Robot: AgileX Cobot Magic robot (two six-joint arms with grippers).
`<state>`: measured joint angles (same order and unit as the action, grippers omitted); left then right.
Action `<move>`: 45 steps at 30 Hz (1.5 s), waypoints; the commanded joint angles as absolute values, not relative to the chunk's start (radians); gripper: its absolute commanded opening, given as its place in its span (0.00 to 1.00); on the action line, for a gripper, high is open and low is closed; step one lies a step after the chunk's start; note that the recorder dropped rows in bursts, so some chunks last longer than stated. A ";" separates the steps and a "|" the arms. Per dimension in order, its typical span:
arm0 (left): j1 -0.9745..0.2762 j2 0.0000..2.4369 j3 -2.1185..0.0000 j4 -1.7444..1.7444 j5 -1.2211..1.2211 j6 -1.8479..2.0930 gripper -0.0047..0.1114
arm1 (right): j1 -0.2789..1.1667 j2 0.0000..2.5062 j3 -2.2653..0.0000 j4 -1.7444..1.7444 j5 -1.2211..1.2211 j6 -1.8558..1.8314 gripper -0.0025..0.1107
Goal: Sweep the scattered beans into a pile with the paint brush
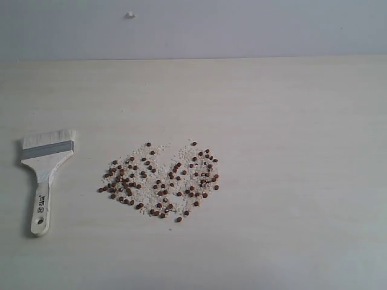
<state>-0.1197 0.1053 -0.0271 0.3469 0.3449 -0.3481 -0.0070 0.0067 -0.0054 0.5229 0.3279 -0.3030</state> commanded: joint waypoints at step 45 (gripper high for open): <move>-0.370 1.519 -0.782 -0.065 0.746 -0.186 0.49 | -0.011 0.000 0.000 0.516 0.326 -0.311 0.02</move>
